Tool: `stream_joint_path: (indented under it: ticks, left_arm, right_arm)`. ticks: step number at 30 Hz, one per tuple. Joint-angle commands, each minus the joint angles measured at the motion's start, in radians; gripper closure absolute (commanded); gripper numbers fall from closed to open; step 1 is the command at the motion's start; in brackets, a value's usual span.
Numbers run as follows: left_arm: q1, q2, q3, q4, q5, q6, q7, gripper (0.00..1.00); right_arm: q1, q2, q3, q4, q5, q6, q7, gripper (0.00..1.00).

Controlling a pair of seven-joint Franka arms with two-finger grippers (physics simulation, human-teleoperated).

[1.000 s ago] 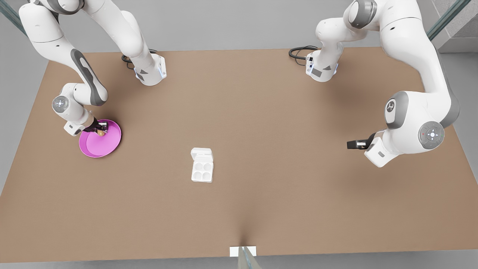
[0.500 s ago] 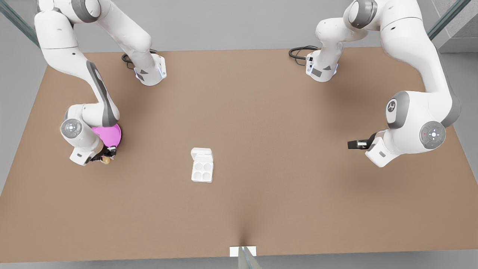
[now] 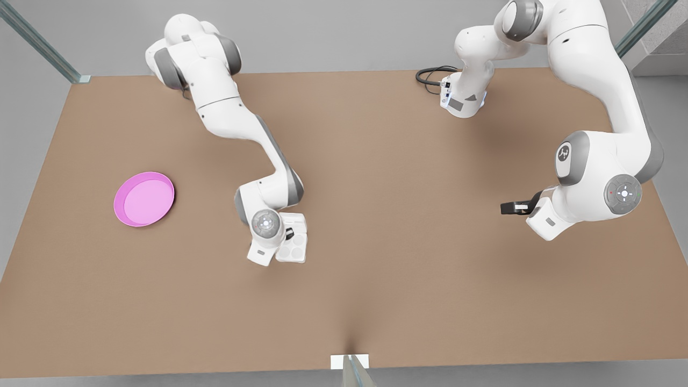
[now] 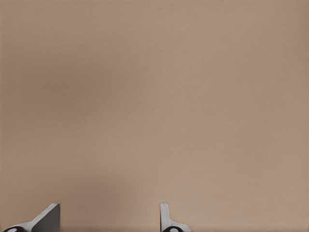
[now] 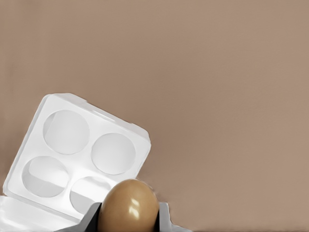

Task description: Pack egg into the box and close the box lid

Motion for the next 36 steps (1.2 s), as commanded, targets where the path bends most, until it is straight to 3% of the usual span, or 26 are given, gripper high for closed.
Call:
stream_joint_path:
  ticks: [1, 4, 5, 8, 10, 11, 13, 14, 15, 17, 19, 20, 22, 24, 25, 27, 36]
  left_arm:
    - [0.000, -0.001, 0.001, 0.000, 0.002, 0.000, -0.002, 0.00]
    - [0.000, -0.001, 0.001, 0.000, 0.002, 0.000, -0.002, 0.00]
    - [0.000, -0.001, 0.001, 0.000, 0.002, 0.000, -0.002, 0.00]
    - [0.000, -0.001, 0.001, 0.000, 0.002, 0.000, -0.002, 0.00]
    - [-0.004, 0.000, 0.001, -0.004, 0.002, 0.000, -0.005, 0.00]
    - [-0.001, 0.000, 0.001, -0.004, 0.002, 0.000, -0.003, 0.00]
    - [-0.060, -0.039, -0.022, -0.029, -0.003, -0.002, -0.132, 0.00]
    - [-0.196, -0.069, -0.053, -0.044, 0.000, -0.016, -0.359, 0.00]
    - [-0.328, -0.057, -0.054, -0.038, 0.002, 0.001, -0.512, 0.00]
    - [-0.508, -0.004, -0.054, -0.039, 0.011, 0.113, -0.736, 0.00]
    - [-0.627, 0.049, -0.056, -0.035, 0.025, 0.220, -0.971, 0.00]
    - [-0.678, 0.092, -0.054, -0.029, 0.031, 0.305, -1.045, 0.00]
    - [-0.782, 0.163, -0.054, -0.030, 0.039, 0.409, -1.134, 0.00]
    - [-0.830, 0.275, -0.048, -0.004, 0.137, 0.553, -1.249, 0.00]
    - [-0.833, 0.367, -0.045, 0.079, 0.167, 0.555, -1.244, 0.00]
    - [-0.842, 0.419, -0.045, 0.082, 0.197, 0.612, -1.252, 0.00]
    - [-0.894, 0.516, 0.056, 0.171, 0.220, 0.743, -1.175, 0.00]
  right_arm:
    - [0.009, 0.020, 0.001, 0.028, 0.024, -0.081, 0.339, 0.60]
    - [0.006, 0.045, 0.001, 0.052, 0.026, -0.075, 0.340, 0.60]
    - [0.008, 0.052, 0.001, 0.066, 0.030, -0.070, 0.348, 0.00]
    - [0.008, 0.020, 0.006, 0.043, 0.030, -0.084, 0.347, 0.00]
    - [-0.056, -0.139, 0.010, -0.164, 0.012, -0.058, 0.328, 0.00]
    - [-0.210, -0.268, 0.092, -0.328, -0.049, -0.003, 0.262, 0.00]
    - [-0.926, -0.405, 0.510, -0.468, -0.280, -0.047, 0.019, 0.00]
    - [-1.141, -0.428, 0.572, -0.436, -0.344, -0.125, -0.228, 0.00]
    - [-1.204, -0.423, 0.564, -0.313, -0.346, -0.255, -0.379, 0.00]
    - [-1.192, -0.412, 0.572, -0.060, -0.335, -0.513, -0.374, 0.00]
    - [-1.135, -0.423, 0.561, 0.026, -0.246, -0.498, -0.324, 0.00]
    - [-0.877, -0.464, 0.315, 0.049, -0.171, -0.470, -0.319, 0.00]
    - [-0.713, -0.584, 0.233, 0.028, -0.114, -0.480, -0.233, 0.00]
    - [-0.713, -0.785, 0.287, -0.205, -0.105, -0.414, -0.167, 0.00]
    - [-0.710, -0.748, 0.291, -0.152, -0.103, -0.423, -0.123, 0.00]
    - [-0.713, -0.707, 0.291, -0.069, -0.111, -0.461, -0.118, 0.00]
    - [-0.738, -0.667, 0.280, -0.054, -0.169, -0.401, -0.120, 0.00]
